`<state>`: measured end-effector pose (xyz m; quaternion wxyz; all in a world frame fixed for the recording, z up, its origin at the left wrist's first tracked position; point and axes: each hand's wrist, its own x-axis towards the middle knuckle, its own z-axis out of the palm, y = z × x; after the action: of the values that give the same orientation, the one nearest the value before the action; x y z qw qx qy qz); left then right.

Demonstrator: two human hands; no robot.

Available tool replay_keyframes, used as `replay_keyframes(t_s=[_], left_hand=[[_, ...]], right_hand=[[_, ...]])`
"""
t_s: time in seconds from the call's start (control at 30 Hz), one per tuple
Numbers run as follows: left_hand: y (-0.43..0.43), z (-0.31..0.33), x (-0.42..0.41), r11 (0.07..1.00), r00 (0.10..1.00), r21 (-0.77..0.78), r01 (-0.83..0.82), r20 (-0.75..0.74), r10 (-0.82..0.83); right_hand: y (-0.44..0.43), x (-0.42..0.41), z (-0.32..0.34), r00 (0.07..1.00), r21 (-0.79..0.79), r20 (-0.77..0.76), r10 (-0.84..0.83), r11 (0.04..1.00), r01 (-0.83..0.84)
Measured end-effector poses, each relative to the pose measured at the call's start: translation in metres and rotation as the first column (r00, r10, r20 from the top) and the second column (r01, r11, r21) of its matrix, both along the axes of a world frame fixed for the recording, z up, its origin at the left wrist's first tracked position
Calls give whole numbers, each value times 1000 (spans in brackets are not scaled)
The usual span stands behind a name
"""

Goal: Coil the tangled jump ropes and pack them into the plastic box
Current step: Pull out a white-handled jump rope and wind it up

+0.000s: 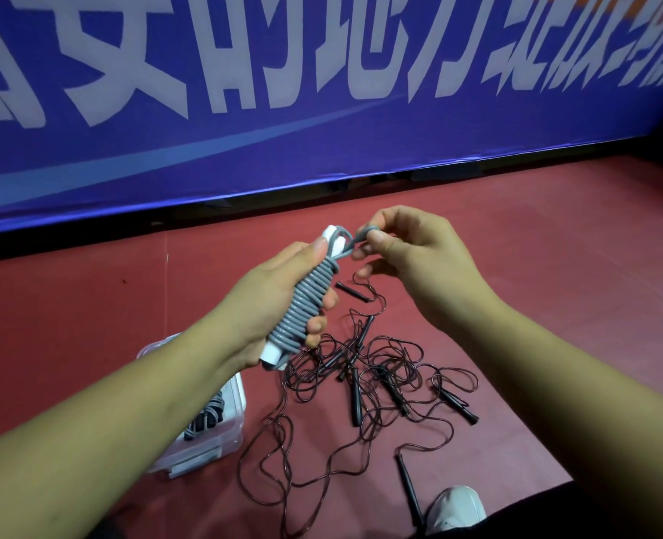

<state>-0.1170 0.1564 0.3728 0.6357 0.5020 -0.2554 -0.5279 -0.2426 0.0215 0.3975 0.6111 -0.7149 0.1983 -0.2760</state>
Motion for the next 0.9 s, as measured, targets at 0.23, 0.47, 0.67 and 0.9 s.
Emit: replay_keyframes(t_s=[0.23,0.47,0.67,0.9], left_hand=[[3,4,6,1000,980,7,7,-199,-6],[8,-3,9,999,993,16,-36,-108,38],[8,6,15,995,981,11,-94,-171,95],[21,8,33,982,991,168,-85,112,67]], right_hand=[[-14,-3,-2,986,-260,-166,36,962,-79],[-2,-2,-11,944,-383,-289,161,884,-268],[-2,8,-16,967,-181,-176,185,959,-216],[13,29,-18,942,-166,-310,131,968,-190]])
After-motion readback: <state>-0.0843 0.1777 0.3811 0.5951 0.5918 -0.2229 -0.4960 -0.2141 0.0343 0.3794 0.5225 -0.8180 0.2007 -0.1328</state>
